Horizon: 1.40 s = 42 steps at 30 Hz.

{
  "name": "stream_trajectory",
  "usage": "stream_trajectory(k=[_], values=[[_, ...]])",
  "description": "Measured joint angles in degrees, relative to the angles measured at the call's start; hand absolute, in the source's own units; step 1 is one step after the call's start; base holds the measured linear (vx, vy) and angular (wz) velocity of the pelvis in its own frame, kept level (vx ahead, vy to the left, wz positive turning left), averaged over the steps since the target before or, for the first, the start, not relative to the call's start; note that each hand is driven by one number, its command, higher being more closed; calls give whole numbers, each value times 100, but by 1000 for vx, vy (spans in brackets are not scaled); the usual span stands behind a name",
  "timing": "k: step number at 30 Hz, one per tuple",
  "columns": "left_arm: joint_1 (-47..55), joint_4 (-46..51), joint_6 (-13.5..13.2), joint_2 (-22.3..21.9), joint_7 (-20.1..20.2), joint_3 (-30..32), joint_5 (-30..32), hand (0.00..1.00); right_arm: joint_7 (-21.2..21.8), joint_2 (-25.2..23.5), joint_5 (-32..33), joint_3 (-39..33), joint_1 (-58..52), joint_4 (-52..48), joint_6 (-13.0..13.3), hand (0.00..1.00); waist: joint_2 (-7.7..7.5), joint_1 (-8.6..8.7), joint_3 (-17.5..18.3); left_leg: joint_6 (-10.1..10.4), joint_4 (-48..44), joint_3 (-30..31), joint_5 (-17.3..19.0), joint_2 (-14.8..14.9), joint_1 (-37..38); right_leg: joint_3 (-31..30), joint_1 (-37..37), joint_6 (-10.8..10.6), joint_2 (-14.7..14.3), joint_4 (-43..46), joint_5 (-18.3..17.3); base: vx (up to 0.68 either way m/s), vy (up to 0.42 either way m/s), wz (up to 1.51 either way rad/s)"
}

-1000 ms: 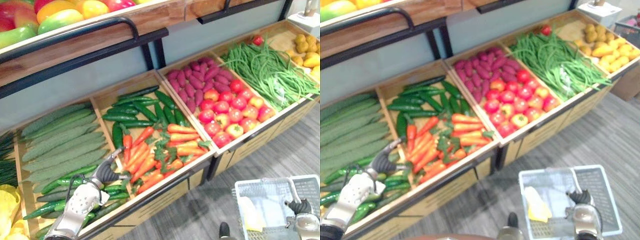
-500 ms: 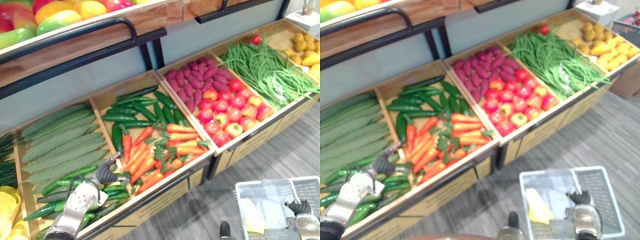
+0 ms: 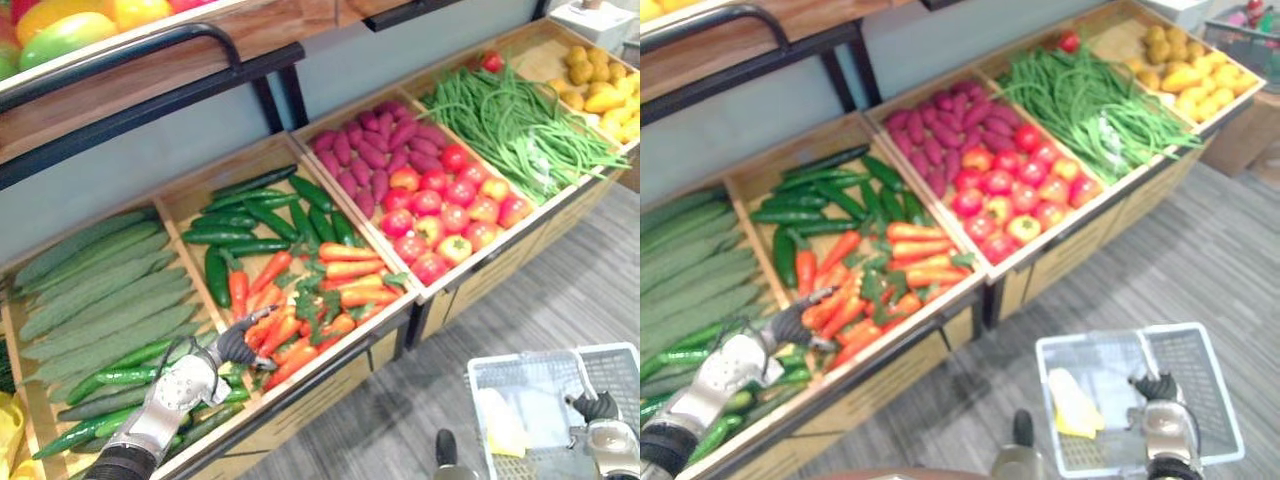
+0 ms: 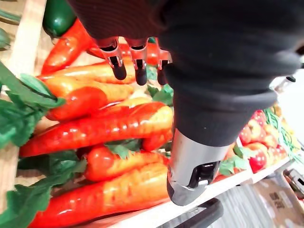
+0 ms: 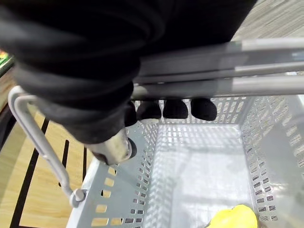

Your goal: Pick vegetable in the basket

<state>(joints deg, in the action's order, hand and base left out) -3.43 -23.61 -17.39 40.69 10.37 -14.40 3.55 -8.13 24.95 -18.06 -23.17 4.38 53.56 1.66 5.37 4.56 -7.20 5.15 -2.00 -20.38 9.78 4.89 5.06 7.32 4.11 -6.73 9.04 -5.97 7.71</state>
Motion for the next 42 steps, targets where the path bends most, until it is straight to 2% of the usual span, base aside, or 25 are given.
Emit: stream_trajectory(k=[17,26,30,37,38,42], values=[[-364,-891,46,-121,-141,28,639,0,0,0,0,-1,60,-110,-16,100,14,12,-22,11,-7,-100,23,-20,-99,-129,190,-7,-3,0,45,-7,-17,-4],[-499,-1059,64,-273,-359,155,676,0,0,0,1,1,112,-159,-15,100,14,7,-101,8,-27,-98,26,-23,-198,-131,274,14,6,0,70,-8,-17,0],[-611,-1105,132,-481,-437,288,676,0,0,0,2,1,152,-190,-16,100,28,12,-182,15,-28,-111,30,-14,-233,-149,326,14,-9,0,73,-18,-39,-3],[-775,-1104,137,-499,-514,306,677,0,-3,0,3,-6,217,-256,-16,100,24,24,-200,22,-66,-120,36,5,-367,-167,455,23,-28,2,90,-3,-34,-2],[-775,-1104,137,-515,-517,306,677,100,-3,0,3,-6,214,-292,-16,100,25,28,-200,23,-88,-120,48,7,-367,-174,454,23,-27,2,90,-1,-21,-4],[-811,-1097,156,-693,-629,342,715,100,-5,-2,2,-7,214,-344,-16,100,26,26,-200,16,-207,-127,118,18,-378,-208,441,23,-24,27,90,-10,-21,-4]])
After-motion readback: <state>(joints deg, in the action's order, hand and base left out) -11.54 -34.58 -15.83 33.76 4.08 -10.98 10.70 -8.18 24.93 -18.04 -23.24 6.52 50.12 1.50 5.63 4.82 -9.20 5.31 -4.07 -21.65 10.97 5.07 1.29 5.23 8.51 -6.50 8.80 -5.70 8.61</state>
